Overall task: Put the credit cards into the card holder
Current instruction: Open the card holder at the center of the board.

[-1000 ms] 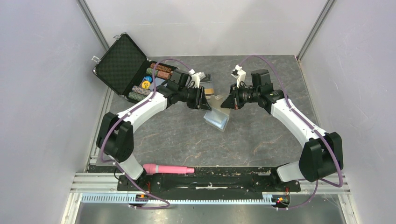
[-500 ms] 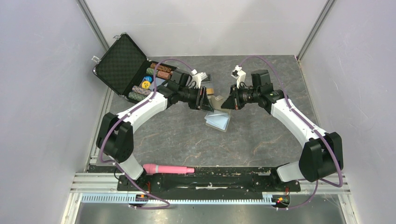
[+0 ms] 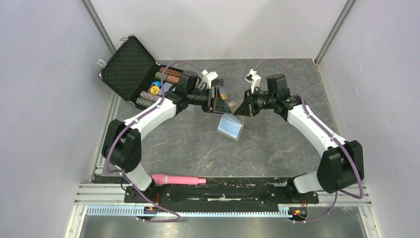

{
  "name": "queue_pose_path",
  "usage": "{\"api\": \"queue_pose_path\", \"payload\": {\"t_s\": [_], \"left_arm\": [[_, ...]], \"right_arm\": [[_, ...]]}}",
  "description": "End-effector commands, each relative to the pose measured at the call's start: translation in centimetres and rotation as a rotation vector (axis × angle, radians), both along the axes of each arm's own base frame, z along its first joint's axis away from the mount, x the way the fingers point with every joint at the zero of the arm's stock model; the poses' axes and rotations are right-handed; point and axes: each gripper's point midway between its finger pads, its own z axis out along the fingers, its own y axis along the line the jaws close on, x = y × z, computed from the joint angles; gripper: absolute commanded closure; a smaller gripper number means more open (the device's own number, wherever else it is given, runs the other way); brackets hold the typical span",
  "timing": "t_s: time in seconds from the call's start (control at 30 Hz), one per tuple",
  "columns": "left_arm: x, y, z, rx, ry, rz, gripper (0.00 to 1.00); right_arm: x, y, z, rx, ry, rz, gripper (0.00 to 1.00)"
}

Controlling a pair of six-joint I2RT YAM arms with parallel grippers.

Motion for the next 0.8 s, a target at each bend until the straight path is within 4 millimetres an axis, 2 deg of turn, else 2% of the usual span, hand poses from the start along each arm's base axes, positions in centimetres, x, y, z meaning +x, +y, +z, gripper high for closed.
{"api": "queue_pose_path", "payload": {"t_s": [0.0,0.13,0.33,0.37,0.43,0.5,0.7,0.77], "left_arm": [[-0.7,-0.8,4.5,-0.150,-0.042,-0.042,0.32],[-0.4,-0.8,5.6,-0.203,-0.047,-0.029,0.29],[-0.4,-0.6,4.5,-0.199,-0.034,-0.026,0.31],[-0.4,-0.5,4.4,-0.199,-0.036,-0.026,0.34],[-0.6,-0.3,4.3,-0.204,-0.041,-0.030,0.50],[-0.6,-0.2,4.3,-0.210,-0.049,-0.035,0.53],[-1.2,-0.2,4.5,-0.244,-0.150,-0.095,0.42],[-1.5,-0.1,4.6,-0.261,-0.180,-0.117,0.35]], "right_arm": [[0.2,0.3,1.7,0.023,-0.056,0.011,1.00],[0.1,0.3,1.6,0.024,-0.050,0.011,1.00],[0.0,0.4,2.1,0.039,-0.051,0.016,1.00],[-0.1,0.5,2.1,0.044,-0.049,0.020,1.00],[-0.1,0.6,2.4,0.056,-0.048,0.024,1.00],[-0.2,0.7,2.6,0.068,-0.046,0.029,1.00],[-0.3,0.9,3.0,0.090,-0.038,0.037,1.00],[-0.4,1.0,3.2,0.098,-0.037,0.039,1.00]]}}
